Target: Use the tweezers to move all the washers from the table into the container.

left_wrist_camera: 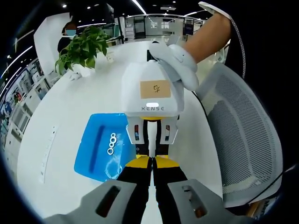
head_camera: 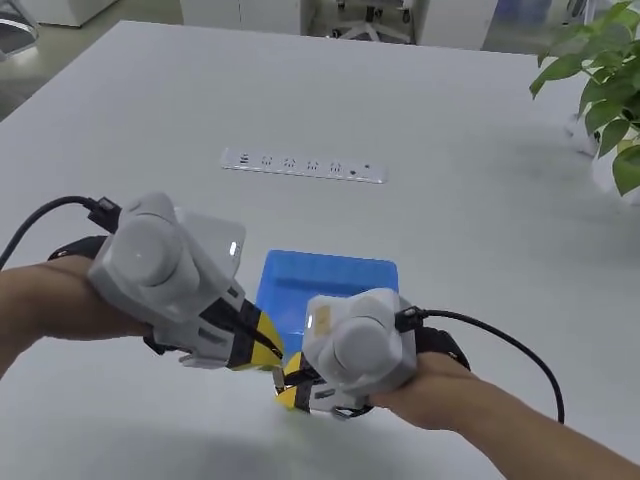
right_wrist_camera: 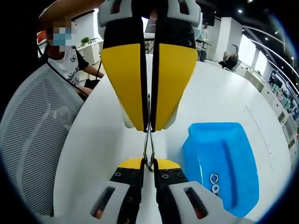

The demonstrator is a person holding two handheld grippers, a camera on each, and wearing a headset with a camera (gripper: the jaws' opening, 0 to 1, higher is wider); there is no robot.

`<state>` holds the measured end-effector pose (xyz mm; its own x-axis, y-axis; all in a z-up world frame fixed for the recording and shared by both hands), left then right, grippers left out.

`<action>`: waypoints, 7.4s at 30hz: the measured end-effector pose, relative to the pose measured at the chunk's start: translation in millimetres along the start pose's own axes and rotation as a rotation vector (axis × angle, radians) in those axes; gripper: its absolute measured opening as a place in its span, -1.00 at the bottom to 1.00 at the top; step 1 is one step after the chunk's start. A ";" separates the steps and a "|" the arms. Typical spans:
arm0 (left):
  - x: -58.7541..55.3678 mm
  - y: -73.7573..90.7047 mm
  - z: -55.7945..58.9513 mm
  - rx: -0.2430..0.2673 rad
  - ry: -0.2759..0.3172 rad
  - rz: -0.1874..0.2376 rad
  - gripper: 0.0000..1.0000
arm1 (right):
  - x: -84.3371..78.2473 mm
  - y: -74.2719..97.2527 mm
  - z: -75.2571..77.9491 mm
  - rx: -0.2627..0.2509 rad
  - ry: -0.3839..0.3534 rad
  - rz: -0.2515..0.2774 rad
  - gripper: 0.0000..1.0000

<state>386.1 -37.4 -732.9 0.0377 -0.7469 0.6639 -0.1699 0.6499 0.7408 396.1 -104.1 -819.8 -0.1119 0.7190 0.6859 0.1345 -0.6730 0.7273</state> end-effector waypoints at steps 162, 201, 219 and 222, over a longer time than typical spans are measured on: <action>44.8 19.0 -69.0 0.090 -0.086 0.020 -0.90 | 20.4 56.8 72.6 -0.098 0.070 -0.023 -0.77; 28.0 14.6 -22.7 0.047 -0.066 -0.022 -0.90 | 15.1 31.3 23.1 -0.063 0.058 -0.008 -0.77; 16.2 2.9 -16.6 0.010 -0.053 -0.042 -0.90 | 3.5 16.9 17.9 -0.049 0.040 -0.004 -0.77; 14.6 1.0 -16.3 0.006 -0.050 -0.044 -0.90 | 1.8 14.8 17.4 -0.046 0.037 -0.004 -0.77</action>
<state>402.6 -45.3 -720.8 -0.0038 -0.7808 0.6248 -0.1753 0.6156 0.7683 415.0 -109.8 -808.1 -0.1485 0.7152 0.6830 0.0890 -0.6782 0.7295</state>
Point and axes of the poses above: the centre of the closed fingertips' face, and the gripper's own axes: y roughly backward along the fingers, z roughly to its right, x roughly out of its top, the point moved 7 cm from there along y, roughly backward along the fingers, and after that the axes turned 5 degrees about x, right-handed, at the moved point
